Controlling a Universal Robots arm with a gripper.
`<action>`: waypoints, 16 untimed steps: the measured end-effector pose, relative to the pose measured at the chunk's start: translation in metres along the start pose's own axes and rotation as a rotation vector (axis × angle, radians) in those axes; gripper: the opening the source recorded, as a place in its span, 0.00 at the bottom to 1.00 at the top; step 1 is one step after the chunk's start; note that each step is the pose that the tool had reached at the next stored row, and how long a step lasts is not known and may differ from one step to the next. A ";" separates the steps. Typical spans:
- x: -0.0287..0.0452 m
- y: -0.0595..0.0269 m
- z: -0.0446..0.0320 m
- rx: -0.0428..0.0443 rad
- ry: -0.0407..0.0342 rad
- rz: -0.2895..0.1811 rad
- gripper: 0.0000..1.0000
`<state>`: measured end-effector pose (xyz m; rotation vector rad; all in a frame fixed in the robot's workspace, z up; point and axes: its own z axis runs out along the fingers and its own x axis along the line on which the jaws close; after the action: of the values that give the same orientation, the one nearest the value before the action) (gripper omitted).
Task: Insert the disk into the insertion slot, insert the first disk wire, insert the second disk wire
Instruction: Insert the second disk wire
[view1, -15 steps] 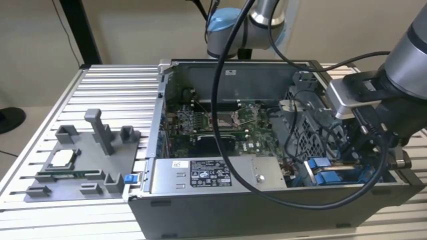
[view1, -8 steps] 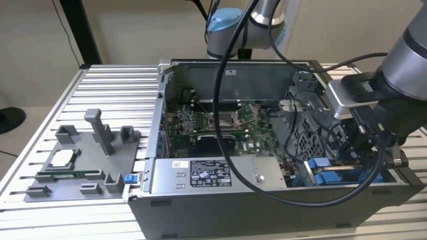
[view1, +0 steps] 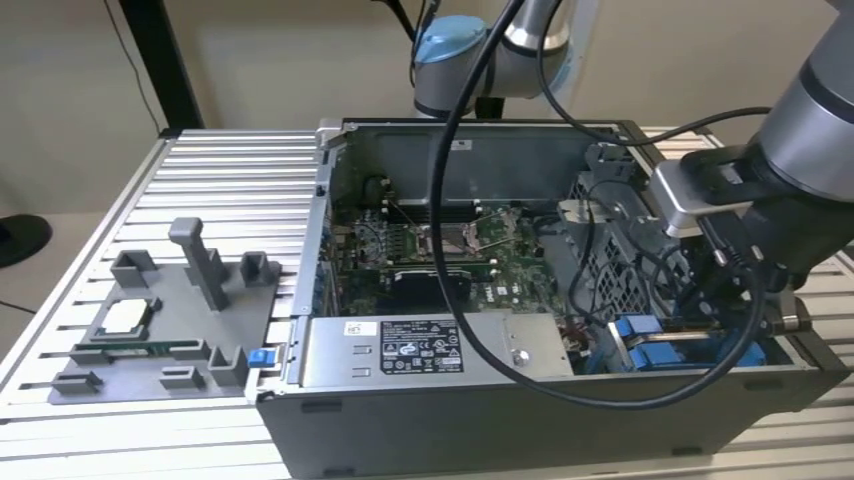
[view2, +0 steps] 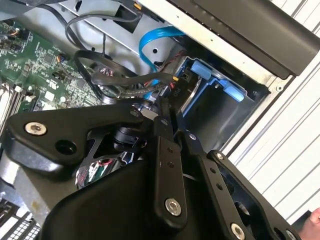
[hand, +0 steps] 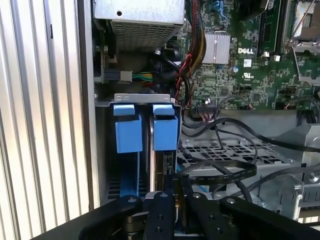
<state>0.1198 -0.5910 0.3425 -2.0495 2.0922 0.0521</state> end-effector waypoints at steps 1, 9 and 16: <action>0.0000 0.0001 0.0005 0.0000 -0.0001 0.000 0.00; 0.0017 0.0000 0.0006 -0.0004 0.0000 0.000 0.00; 0.0037 0.0001 0.0016 -0.0004 0.0000 0.000 0.00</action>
<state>0.1199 -0.5943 0.3403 -2.0497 2.0924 0.0525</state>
